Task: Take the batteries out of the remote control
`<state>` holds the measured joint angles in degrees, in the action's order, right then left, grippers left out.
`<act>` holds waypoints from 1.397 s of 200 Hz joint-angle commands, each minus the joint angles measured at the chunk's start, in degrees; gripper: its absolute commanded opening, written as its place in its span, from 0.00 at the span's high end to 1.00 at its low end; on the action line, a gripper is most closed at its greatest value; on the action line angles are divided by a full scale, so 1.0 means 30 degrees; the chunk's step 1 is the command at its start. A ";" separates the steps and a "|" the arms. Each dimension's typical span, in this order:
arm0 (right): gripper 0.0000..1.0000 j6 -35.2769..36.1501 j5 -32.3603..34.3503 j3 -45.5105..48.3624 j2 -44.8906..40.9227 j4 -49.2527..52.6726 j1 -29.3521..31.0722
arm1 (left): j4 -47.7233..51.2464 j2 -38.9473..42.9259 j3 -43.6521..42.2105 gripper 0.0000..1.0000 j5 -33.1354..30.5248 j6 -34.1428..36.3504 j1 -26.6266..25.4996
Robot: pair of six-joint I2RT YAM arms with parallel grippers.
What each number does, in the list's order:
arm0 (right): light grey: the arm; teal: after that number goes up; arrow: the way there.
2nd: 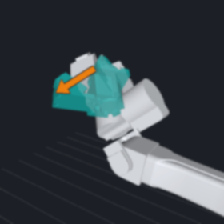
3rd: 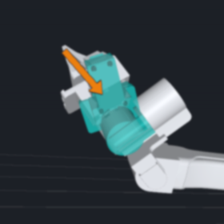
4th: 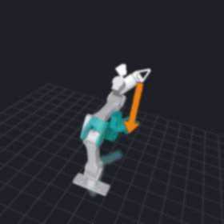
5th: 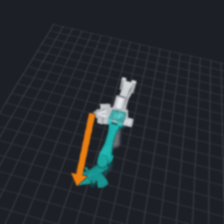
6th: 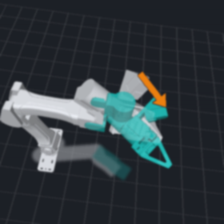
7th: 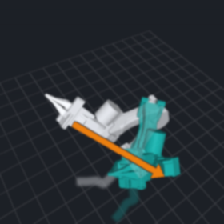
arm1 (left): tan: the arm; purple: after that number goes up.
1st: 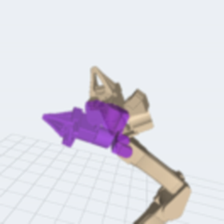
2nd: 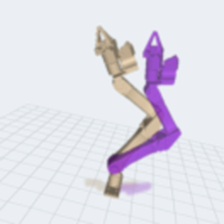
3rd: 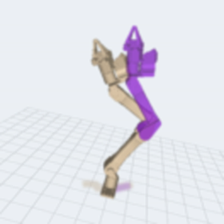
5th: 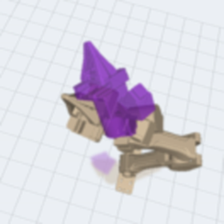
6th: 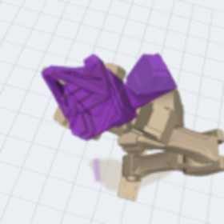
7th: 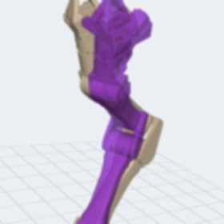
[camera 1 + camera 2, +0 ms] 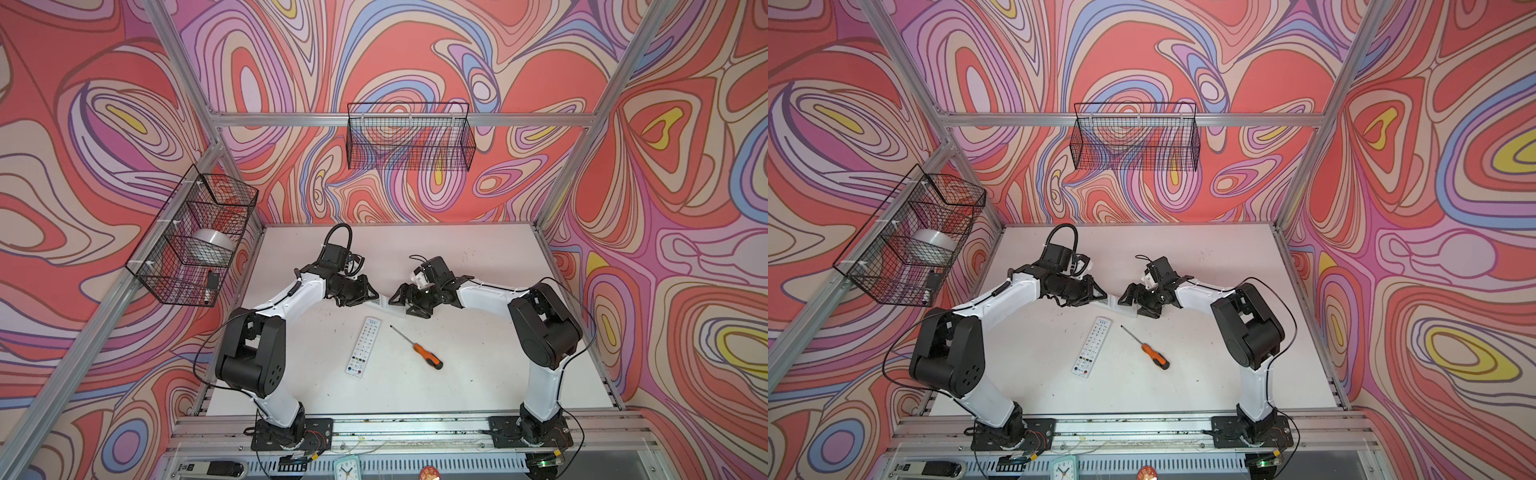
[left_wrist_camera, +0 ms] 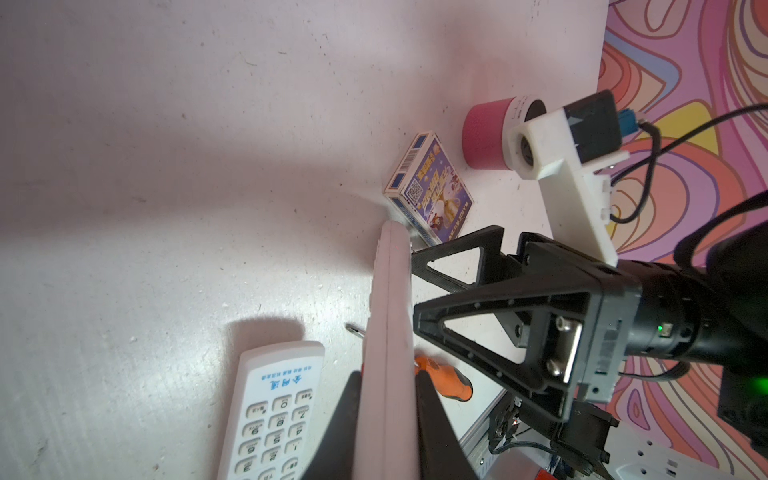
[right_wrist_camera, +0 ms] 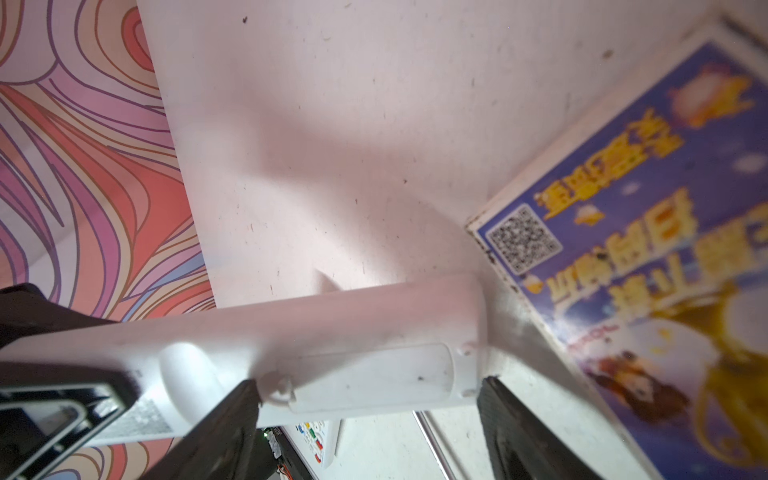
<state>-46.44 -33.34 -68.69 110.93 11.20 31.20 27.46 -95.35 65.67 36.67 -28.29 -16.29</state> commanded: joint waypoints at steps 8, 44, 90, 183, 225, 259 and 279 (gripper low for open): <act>0.18 -0.0278 0.0279 -0.0286 0.0727 -0.0218 0.0147 | 0.2062 -0.0604 -0.0545 1.00 -0.1532 0.0761 -0.0157; 0.24 -0.0480 0.0377 0.0311 0.0586 -0.0594 0.0152 | 0.2154 -0.0793 -0.0376 1.00 -0.1421 0.0935 -0.0138; 0.26 -0.0080 0.0712 -0.0387 0.0725 0.0137 0.0517 | 0.2127 -0.1058 -0.0189 1.00 -0.1239 0.1097 -0.0150; 0.35 0.1120 0.1856 -0.1692 0.1326 0.2613 0.1198 | 0.1853 -0.0973 -0.0221 1.00 -0.1192 0.0855 -0.0153; 0.41 0.1498 0.2689 -0.1715 0.1079 0.3474 0.1201 | 0.1912 -0.0855 -0.0298 1.00 -0.1481 0.0818 -0.0158; 0.41 0.2405 0.5466 -0.3266 0.0967 0.7193 0.1208 | 0.2282 -0.0685 -0.0121 1.00 -0.2040 0.0989 -0.0139; 0.41 0.2803 0.7620 -0.4493 0.0930 0.9871 0.1210 | 0.2614 -0.0510 0.0064 1.00 -0.2568 0.1215 -0.0150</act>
<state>-40.95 -22.13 -79.15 112.31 26.55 34.44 27.92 -95.77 66.13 36.99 -27.49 -15.68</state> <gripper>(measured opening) 0.587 0.205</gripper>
